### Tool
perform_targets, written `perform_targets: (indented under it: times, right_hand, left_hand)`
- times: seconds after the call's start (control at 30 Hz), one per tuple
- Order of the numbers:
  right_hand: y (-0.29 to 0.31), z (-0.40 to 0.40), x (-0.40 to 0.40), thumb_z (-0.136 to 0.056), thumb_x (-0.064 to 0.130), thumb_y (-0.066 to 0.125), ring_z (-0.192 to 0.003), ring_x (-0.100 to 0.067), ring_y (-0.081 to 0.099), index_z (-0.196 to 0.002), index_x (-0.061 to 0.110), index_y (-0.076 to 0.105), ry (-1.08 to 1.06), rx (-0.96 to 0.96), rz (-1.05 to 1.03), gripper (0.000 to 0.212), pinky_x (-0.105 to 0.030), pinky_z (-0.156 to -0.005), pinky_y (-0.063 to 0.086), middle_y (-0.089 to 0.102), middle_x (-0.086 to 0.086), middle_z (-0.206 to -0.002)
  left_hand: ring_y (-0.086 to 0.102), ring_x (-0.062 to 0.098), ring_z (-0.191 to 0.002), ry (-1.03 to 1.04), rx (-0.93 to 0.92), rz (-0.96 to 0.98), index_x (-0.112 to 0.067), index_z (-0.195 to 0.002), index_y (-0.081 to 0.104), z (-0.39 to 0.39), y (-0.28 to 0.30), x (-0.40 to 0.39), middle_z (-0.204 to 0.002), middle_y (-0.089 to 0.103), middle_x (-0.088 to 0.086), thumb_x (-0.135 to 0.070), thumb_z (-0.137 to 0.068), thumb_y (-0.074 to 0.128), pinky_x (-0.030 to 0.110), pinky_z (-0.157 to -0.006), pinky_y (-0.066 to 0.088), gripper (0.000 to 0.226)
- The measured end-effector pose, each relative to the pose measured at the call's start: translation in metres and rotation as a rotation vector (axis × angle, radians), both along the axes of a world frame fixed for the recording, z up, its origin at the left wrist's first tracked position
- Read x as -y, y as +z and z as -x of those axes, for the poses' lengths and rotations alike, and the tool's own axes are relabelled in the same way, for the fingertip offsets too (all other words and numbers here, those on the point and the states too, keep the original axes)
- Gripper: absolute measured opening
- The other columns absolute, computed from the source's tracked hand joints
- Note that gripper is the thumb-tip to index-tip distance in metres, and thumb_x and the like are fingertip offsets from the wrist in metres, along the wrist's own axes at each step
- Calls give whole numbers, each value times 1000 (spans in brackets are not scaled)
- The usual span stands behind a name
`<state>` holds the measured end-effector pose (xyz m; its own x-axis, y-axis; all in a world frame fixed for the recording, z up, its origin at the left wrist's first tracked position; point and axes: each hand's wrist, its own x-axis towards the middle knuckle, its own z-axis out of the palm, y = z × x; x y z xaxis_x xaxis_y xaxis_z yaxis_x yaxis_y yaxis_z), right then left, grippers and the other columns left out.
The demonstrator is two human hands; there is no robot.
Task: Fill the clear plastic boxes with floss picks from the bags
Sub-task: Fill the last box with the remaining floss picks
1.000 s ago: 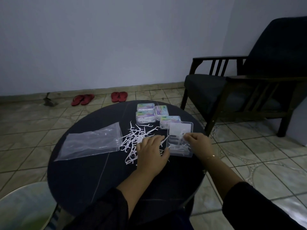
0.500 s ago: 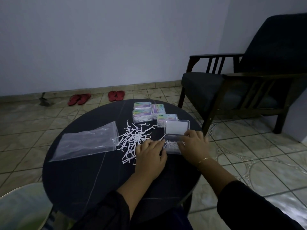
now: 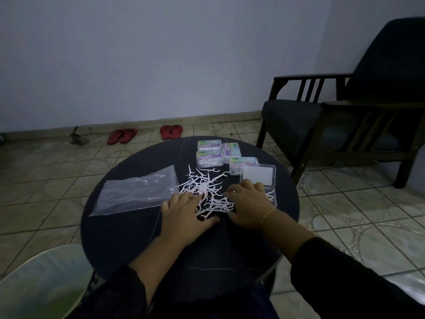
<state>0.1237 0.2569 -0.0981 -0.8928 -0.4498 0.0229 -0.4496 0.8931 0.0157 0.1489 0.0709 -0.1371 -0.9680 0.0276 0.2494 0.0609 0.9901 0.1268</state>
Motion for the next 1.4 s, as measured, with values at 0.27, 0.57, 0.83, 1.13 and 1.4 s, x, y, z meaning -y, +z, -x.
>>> perform_targets:
  times: [0.27, 0.57, 0.83, 1.13, 1.4]
  right_hand:
    - [-6, 16, 28, -83, 52, 47, -130, -24, 28, -139, 14, 36, -66, 48, -231, 68, -47, -100, 21, 45, -4, -138]
    - [-3, 18, 37, -89, 45, 45, -123, -24, 33, -120, 19, 59, -58, 79, -254, 43, -49, -101, 20, 51, -5, -126]
    - [-8, 11, 43, -92, 25, 47, -116, -23, 41, -110, 20, 61, -45, -42, -166, 23, -44, -98, 22, 59, -2, -114]
    - [-4, 6, 46, -89, 15, 48, -111, -22, 44, -96, 22, 65, -126, -14, 16, 20, -41, -93, 22, 63, 1, -104]
    - [28, 12, 36, -94, 26, 48, -101, -20, 54, -97, 21, 69, -233, 42, 177, 22, -39, -91, 28, 66, 1, -100]
  left_hand:
    - [29, 17, -127, 112, -17, -4, -27, -143, 33, -10, -15, 2, -139, 37, -7, -84, -75, 28, 34, -101, 24, 88]
    - [30, 15, -119, 124, 6, -25, -31, -125, 49, -10, -16, 2, -126, 39, -8, -78, -82, 30, 33, -98, 23, 66]
    - [34, 13, -117, 121, -60, -114, -34, -121, 57, -14, -16, 3, -119, 43, -12, -66, -88, 40, 31, -96, 24, 49]
    - [37, 9, -111, 129, -92, -150, -36, -116, 62, -16, -15, 5, -110, 47, -17, -62, -89, 44, 29, -90, 24, 42]
    - [38, 8, -109, 128, -96, -165, -37, -113, 65, -15, -13, 5, -108, 50, -17, -61, -88, 48, 28, -88, 24, 39]
